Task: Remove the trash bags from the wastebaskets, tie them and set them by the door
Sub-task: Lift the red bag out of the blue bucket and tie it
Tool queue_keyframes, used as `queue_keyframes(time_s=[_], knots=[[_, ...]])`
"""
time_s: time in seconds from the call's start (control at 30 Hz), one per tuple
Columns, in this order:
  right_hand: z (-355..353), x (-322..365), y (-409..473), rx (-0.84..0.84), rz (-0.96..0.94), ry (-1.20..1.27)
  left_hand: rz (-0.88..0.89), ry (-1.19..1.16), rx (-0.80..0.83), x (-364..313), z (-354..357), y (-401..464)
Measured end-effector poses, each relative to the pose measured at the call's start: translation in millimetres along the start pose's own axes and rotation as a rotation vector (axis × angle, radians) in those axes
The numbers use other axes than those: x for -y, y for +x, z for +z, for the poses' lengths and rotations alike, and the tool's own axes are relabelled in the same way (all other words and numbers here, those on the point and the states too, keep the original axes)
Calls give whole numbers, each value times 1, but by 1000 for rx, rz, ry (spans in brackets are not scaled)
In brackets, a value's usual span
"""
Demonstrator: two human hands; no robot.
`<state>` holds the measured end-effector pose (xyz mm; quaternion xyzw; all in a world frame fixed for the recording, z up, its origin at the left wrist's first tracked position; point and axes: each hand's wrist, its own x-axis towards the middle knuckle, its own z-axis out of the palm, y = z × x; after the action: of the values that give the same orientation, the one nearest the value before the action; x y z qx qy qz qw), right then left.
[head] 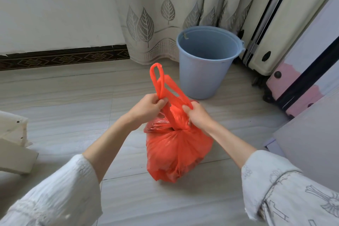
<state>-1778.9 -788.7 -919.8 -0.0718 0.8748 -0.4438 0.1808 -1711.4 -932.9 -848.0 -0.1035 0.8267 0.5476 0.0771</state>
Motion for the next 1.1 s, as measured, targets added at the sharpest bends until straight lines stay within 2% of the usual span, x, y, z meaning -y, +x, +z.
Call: queue_keyframes(time_s=[0.1, 0.17, 0.27, 0.33, 0.4, 0.47, 0.57, 0.7, 0.8, 0.87, 0.97, 1.03, 1.1], knots=[[-2, 3, -18, 133, -81, -235, -9, 44, -75, 4, -2, 2], [0, 10, -32, 280, -151, -303, -50, -62, -110, 5, -3, 4], [12, 10, -38, 403, -201, -227, -109, -309, -141, 1, -3, 6], [20, 9, -37, 409, -188, -136, -103, -352, -165, 0, -3, 7], [22, 10, -36, 419, -89, -64, -78, -337, -154, 1, -4, 6], [23, 8, -35, 462, 39, 46, -21, -161, -87, 6, -6, 6], [21, 3, -34, 504, 182, 203, 2, 238, 123, 19, -5, 3], [15, -2, -30, 533, 254, 337, 5, 843, 349, 34, 3, -3], [11, -3, -28, 526, 281, 313, 64, 1147, 336, 37, 9, -8], [10, -6, -28, 523, 292, 314, 113, 1252, 282, 37, 16, -10], [4, -6, -26, 453, 205, 166, 105, 1103, 295, 29, 19, -11], [-2, -4, -23, 386, 109, 37, 18, 808, 369, 21, 14, -9], [-8, -7, -20, 328, 72, 21, -67, 535, 414, 16, 7, -10]])
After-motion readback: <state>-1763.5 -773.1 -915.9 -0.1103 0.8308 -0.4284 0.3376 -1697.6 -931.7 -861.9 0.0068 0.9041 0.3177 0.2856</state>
